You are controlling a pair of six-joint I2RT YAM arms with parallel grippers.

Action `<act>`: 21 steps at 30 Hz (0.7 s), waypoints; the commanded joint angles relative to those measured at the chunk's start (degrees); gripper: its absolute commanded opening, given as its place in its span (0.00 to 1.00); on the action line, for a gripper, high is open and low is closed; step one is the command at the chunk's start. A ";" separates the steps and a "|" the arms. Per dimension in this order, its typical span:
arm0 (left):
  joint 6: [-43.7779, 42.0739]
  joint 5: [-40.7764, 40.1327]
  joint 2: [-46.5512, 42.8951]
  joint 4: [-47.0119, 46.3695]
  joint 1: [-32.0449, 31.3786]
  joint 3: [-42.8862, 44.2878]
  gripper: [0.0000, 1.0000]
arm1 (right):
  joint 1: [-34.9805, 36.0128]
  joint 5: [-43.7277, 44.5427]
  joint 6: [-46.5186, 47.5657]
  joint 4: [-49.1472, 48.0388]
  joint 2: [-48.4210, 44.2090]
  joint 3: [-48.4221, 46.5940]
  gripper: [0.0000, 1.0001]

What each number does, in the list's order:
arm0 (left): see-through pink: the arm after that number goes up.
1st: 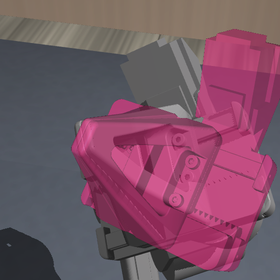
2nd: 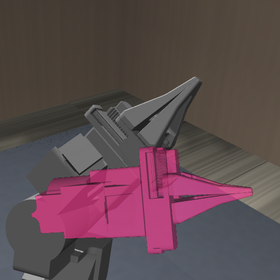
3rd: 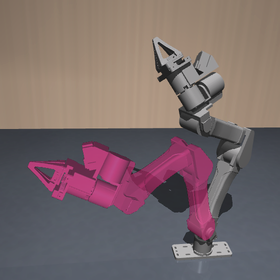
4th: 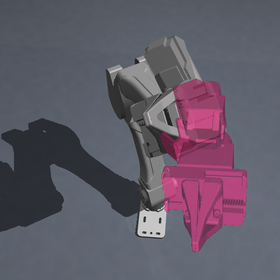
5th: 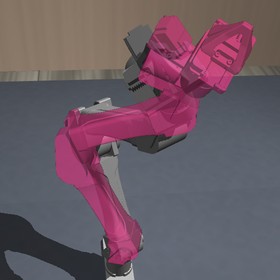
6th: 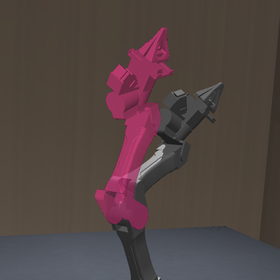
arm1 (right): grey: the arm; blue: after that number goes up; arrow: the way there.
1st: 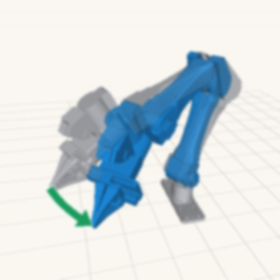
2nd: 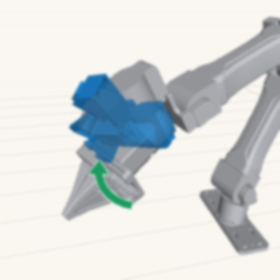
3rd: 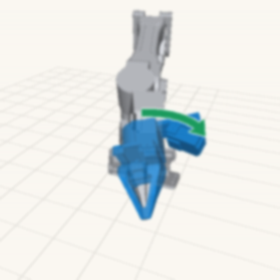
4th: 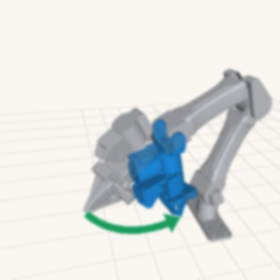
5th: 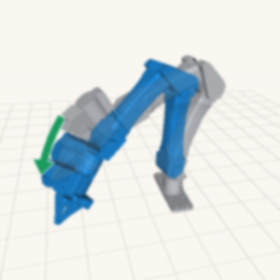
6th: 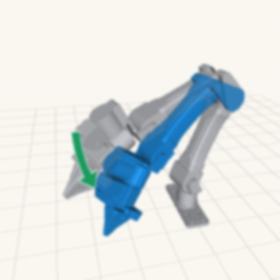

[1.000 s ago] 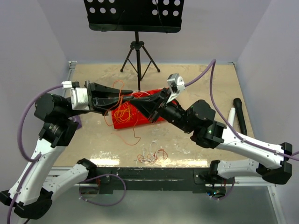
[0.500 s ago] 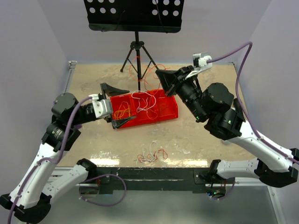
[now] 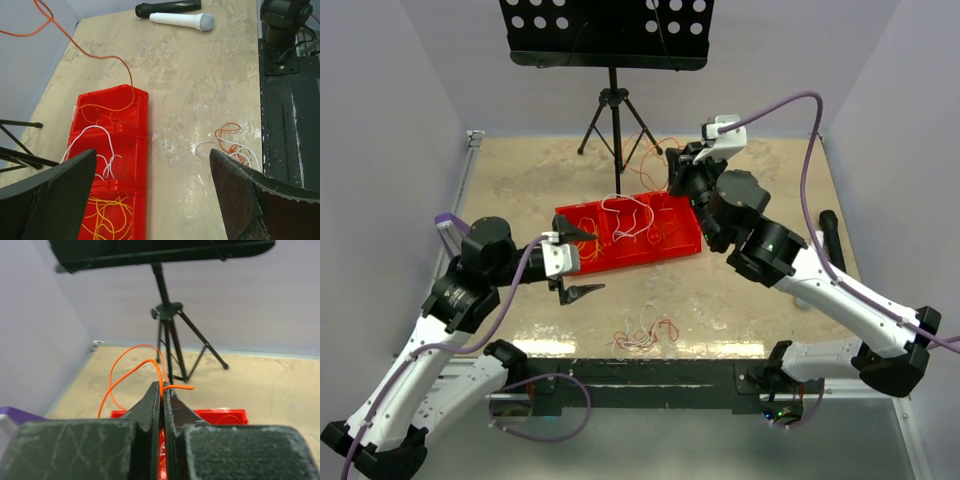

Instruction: Untangle the cables

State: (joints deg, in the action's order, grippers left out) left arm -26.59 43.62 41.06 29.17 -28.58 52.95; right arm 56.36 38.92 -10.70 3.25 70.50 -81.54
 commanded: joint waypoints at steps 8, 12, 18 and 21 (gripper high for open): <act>4.00 1.12 -1.68 -6.84 0.19 -1.09 0.98 | -5.64 9.34 5.77 -16.15 1.92 11.92 0.00; 4.53 1.03 -1.86 -7.63 0.10 -1.53 0.98 | -8.45 9.51 7.18 -19.85 4.73 12.72 0.00; 4.70 0.33 -2.56 -7.81 0.10 -1.80 0.98 | -11.61 9.25 10.08 -24.16 10.00 12.37 0.00; 4.88 -0.02 -2.91 -7.99 0.10 -1.62 0.98 | -13.20 8.37 9.91 -24.60 12.99 12.45 0.00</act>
State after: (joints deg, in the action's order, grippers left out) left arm -23.07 44.03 39.03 23.51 -28.58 51.62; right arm 44.91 46.92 -2.57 -16.80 81.08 -68.75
